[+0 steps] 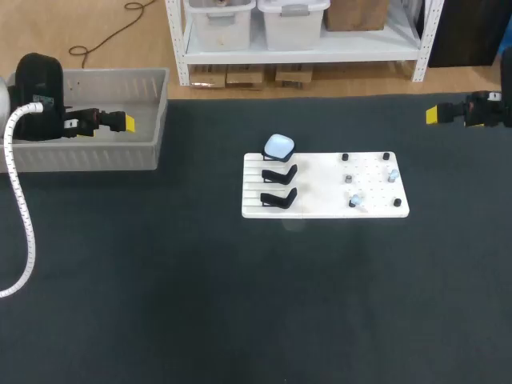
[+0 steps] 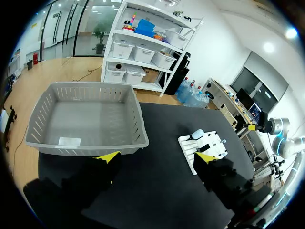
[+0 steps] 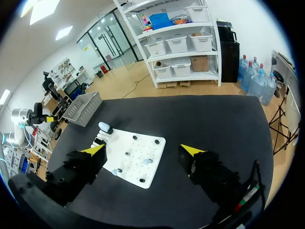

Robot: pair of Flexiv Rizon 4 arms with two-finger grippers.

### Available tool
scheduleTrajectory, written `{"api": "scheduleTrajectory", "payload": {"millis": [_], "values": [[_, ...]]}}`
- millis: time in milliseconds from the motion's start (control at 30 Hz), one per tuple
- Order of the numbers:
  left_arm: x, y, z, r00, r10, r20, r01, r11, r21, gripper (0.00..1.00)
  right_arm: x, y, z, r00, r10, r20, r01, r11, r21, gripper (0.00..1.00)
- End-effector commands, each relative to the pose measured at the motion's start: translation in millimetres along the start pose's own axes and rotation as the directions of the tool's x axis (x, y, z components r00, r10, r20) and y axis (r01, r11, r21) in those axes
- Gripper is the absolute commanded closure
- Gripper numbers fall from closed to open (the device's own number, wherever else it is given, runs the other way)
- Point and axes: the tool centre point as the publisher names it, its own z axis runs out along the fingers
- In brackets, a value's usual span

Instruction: Pick up each earbud case from the left stands, insert the matching earbuds, close the lid, and place the case in the box.

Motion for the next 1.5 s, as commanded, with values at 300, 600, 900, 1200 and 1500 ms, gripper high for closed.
{"api": "scheduleTrajectory", "payload": {"millis": [300,600,900,1200,1500], "values": [[-3.8,-10.6,-7,0.995,0.095,0.021,-0.095,0.995,0.026,0.0,0,0,0,1.0,0.0,-0.001,0.0,1.0,0.001,0.0],[-22.0,-27.2,-12,0.916,0.385,0.115,-0.399,0.905,0.148,0.0,0,0,0,1.0,0.0,-0.001,0.0,1.0,0.001,0.0],[-40.2,-34.9,1,0.788,0.597,0.151,-0.612,0.729,0.307,0.0,0,0,0,1.0,0.0,-0.001,0.0,1.0,0.001,0.0],[-48.2,-50.2,36,0.667,0.73,0.149,-0.708,0.559,0.433,0.0,0,0,0,1.0,0.0,-0.001,0.0,1.0,0.001,0.0],[-41.8,-68.1,92,0.601,0.784,0.157,-0.731,0.459,0.505,0.0,0,0,0,1.0,0.0,-0.001,0.0,1.0,0.001,0.0]]}}
